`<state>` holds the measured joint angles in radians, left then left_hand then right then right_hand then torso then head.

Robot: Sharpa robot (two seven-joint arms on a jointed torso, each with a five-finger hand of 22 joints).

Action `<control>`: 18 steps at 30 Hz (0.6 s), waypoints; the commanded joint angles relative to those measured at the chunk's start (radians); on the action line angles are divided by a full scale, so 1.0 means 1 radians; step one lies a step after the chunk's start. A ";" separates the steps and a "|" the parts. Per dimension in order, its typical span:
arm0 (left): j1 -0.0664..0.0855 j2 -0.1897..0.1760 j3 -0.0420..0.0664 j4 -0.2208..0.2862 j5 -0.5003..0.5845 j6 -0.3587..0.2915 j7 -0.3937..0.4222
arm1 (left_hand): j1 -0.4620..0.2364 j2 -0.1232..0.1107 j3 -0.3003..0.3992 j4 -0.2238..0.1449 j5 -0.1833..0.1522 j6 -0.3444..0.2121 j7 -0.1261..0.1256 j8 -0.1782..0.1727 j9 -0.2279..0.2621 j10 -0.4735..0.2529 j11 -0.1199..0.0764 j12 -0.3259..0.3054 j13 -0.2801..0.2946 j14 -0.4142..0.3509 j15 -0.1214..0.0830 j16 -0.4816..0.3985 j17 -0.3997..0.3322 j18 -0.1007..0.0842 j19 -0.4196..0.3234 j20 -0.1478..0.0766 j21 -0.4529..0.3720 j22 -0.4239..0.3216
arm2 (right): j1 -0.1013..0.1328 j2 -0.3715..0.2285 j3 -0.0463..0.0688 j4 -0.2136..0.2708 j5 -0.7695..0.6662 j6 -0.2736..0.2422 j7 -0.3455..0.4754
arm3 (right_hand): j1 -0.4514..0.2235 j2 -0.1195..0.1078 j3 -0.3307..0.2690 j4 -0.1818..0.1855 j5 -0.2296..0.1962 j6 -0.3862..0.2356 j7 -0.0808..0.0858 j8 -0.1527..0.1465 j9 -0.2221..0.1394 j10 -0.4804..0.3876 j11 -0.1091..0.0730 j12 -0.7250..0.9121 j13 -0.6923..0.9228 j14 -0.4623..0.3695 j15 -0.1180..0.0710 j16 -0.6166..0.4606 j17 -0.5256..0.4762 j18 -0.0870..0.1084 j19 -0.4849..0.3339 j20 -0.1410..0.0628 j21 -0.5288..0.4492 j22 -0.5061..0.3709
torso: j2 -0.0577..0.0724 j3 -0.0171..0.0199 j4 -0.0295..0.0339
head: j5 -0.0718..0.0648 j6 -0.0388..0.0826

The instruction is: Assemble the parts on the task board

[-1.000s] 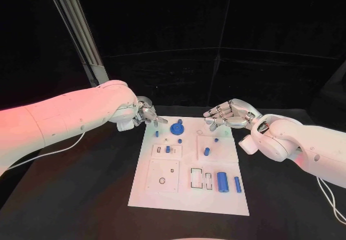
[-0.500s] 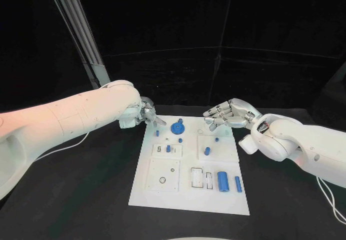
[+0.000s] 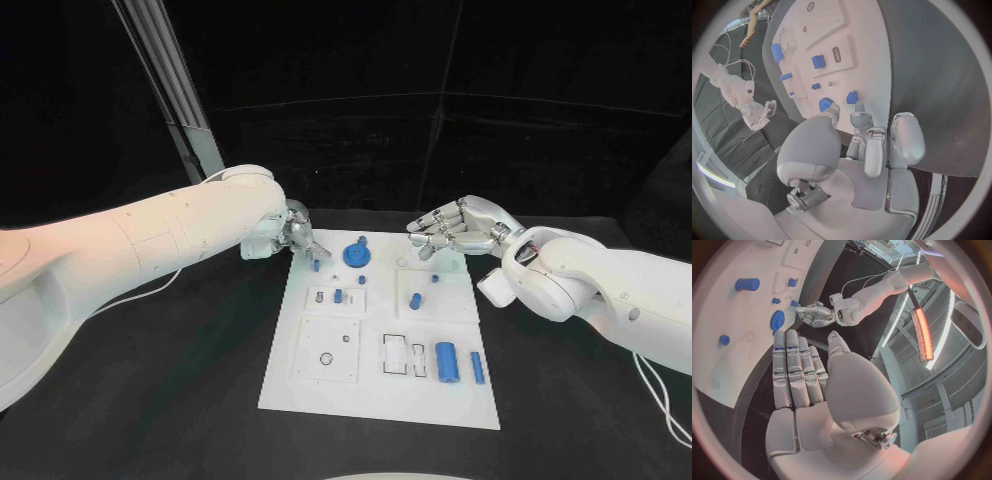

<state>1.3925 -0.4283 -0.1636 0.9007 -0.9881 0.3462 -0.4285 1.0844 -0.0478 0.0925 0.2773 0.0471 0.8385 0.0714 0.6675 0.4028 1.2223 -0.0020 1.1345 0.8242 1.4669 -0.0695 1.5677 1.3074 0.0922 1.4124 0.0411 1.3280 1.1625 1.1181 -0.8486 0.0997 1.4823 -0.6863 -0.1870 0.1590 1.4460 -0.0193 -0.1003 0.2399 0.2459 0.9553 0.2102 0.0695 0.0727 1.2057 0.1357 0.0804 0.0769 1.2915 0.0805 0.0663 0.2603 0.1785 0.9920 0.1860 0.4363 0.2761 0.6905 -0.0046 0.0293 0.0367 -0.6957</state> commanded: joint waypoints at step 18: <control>-0.006 0.012 -0.002 -0.012 -0.013 0.056 0.010 | 0.063 0.038 -0.006 -0.018 0.004 0.021 -0.004 0.010 -0.007 0.015 -0.005 0.011 0.010 0.104 -0.001 0.003 0.263 -0.010 0.009 -0.003 0.007 0.008 | 0.002 0.003 0.001 0.000 0.000 0.005 0.011 | -0.001 0.010 -0.001 -0.004 0.005 -0.007 0.000 -0.001 0.001 -0.007 0.003 0.005 0.002 -0.008 0.002 -0.002 -0.001 0.004 0.004 0.005 -0.004 -0.002 | -0.001 0.0005 -0.0003 | 0.001 -0.005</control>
<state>1.3849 -0.4182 -0.1654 0.8898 -0.9950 0.3925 -0.4285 1.1406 -0.0077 0.0875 0.2656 0.0471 0.8523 0.0642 0.6744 0.3973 1.2294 -0.0090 1.1397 0.8337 1.4669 -0.0695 1.5677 1.3074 0.0922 1.4158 0.0377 1.3334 1.1702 1.1181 -0.8464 0.0997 1.4812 -0.6863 -0.1869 0.1597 1.4460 -0.0193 -0.1003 0.2399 0.2459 0.9553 0.2102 0.0695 0.0726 1.2058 0.1358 0.0804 0.0768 1.2915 0.0805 0.0663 0.2604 0.1785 0.9920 0.1860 0.4363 0.2763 0.6898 -0.0042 0.0292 0.0380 -0.7003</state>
